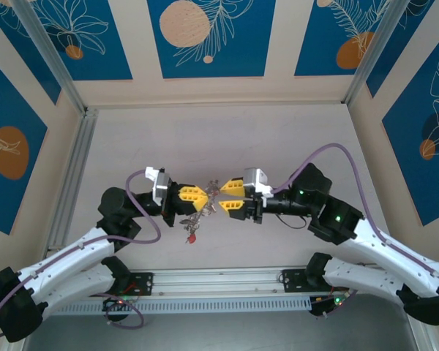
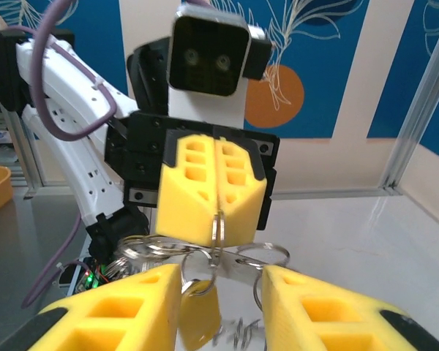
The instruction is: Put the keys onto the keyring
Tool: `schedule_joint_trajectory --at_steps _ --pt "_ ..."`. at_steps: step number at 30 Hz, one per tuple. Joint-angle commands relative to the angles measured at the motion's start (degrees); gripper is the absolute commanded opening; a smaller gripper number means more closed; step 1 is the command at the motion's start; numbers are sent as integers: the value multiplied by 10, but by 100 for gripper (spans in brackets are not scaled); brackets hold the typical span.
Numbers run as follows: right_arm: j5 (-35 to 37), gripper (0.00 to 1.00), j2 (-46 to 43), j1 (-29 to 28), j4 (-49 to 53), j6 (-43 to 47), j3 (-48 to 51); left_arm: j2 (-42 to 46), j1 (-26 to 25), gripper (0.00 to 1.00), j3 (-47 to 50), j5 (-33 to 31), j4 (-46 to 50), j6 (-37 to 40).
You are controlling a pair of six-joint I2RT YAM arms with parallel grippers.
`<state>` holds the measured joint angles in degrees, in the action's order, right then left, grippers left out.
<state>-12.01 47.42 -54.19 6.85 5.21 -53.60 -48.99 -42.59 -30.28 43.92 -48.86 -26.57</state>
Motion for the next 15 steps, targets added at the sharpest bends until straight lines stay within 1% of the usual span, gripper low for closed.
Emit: schedule_joint_trajectory --at_steps 1,9,15 --pt "-2 34 10 -1 -36 -15 2 4 7 0 2 8 -59 -14" --pt "-20 32 26 -1 -63 -22 13 0 6 0 6 8 -60 -14" --pt "-29 25 35 -1 -70 -25 15 -4 7 0 10 7 -56 -9"
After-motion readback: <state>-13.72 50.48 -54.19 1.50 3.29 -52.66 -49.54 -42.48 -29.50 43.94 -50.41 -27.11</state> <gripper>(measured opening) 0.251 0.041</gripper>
